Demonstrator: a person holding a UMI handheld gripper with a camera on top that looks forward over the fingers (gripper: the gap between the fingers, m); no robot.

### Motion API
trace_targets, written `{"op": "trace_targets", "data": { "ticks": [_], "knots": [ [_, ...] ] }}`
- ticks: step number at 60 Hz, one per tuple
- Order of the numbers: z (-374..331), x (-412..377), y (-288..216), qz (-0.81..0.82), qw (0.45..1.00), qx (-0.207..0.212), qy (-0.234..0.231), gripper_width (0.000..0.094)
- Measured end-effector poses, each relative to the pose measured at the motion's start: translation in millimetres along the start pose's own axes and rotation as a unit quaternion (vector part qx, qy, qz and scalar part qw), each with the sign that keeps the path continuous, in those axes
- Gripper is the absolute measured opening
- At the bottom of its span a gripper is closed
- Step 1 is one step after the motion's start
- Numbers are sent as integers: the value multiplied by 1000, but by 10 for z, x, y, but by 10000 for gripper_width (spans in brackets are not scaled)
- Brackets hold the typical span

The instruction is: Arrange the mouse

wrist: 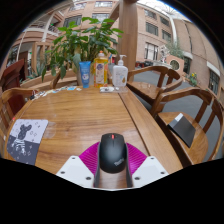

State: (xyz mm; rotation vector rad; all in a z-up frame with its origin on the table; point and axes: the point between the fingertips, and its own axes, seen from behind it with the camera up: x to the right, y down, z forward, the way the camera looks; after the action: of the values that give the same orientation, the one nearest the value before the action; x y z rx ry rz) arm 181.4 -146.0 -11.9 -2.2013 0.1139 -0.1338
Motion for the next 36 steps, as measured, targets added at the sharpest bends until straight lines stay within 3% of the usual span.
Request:
{"op": "trace_targets", "data": {
  "ticks": [10,15,24,31,36],
  "knots": [
    [-21,67,-45,20,1000,-9,12,336],
    [-111,178,-262,32,999,11,31,338],
    [-626,155,-1393,50,991,117,44,338],
    [-1174,-400,-2277,62,977,204,3,335],
    [-1498,-1016,-2490,55,969,237,-47,334]
  ]
}}
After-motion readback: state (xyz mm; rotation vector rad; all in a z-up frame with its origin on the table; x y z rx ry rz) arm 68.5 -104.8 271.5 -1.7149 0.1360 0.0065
